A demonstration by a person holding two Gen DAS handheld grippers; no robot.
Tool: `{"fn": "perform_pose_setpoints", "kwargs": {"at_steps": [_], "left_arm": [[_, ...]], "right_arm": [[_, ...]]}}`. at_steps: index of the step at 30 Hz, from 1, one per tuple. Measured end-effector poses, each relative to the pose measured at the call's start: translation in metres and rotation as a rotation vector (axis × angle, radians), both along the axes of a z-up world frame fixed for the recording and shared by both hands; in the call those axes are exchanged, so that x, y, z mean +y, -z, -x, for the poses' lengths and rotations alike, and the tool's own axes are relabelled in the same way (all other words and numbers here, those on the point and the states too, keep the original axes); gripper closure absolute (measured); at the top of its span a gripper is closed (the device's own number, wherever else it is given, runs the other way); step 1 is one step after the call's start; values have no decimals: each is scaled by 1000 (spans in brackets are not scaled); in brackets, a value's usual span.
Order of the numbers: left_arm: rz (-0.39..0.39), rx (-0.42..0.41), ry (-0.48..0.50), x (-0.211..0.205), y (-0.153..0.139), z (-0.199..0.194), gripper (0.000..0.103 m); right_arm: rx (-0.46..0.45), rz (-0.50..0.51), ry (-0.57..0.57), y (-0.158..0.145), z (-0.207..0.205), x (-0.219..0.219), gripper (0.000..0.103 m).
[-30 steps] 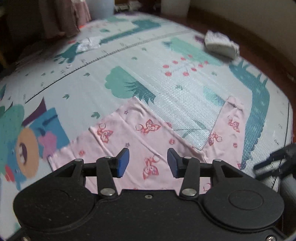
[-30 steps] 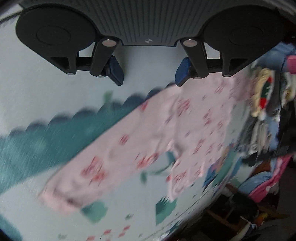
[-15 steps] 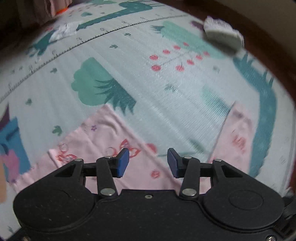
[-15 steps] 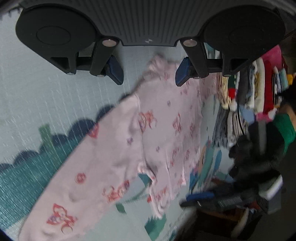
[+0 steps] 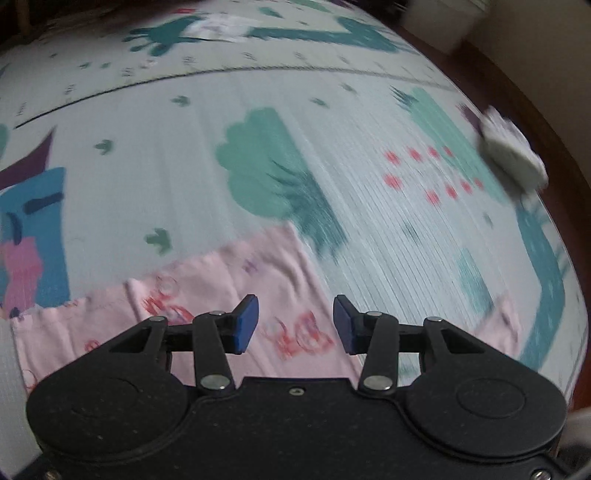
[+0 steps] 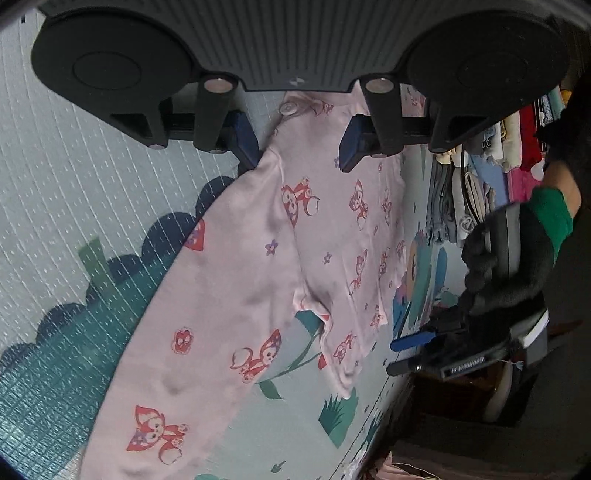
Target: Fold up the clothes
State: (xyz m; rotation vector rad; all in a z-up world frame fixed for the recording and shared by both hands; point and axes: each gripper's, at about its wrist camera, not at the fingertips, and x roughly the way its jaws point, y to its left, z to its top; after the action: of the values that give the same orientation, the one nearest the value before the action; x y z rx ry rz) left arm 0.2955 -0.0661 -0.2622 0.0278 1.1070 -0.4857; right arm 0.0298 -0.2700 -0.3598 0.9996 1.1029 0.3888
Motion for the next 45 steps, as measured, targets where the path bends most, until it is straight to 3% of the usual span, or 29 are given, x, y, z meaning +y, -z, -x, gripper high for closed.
{"fn": "perform_pose_setpoints", "kwargs": {"at_steps": [4,5,7,9,21,25,28,34,39,42,45], "left_arm": [[7,1,-56,-5,-1,-17,60],[9,1,-70,-6,-2,-21,60],[11,6,-94,-10,-1,-28,62],[2,29,-101,-19,5,-35,62],[-142,91,-148,-52,43,-59,70],[-189,72,-124,-57,44,-60,81],[-173,71,-135,-47,44,-58,95],[-117,72,-127,-31,40,-57,101],[-30,64,-110,-18,25,-55,101],[-13,53,-151,-8,24,-56,101],[23,118,-188,-8,34,-64,78]], "right_arm": [[43,-53,39,7,-3,-5,56],[51,-57,43,8,-2,-9,60],[50,-27,32,9,-3,-9,81],[45,1,22,9,-4,-9,86],[36,-10,89,10,-6,-28,86],[16,-9,65,11,-7,-23,88],[-34,27,25,3,-6,-21,96],[-159,116,-58,-18,-7,-12,97],[-283,196,-149,-39,-3,-3,97],[-294,228,-177,-41,-4,0,97],[-267,246,-176,-36,-6,-2,97]]}}
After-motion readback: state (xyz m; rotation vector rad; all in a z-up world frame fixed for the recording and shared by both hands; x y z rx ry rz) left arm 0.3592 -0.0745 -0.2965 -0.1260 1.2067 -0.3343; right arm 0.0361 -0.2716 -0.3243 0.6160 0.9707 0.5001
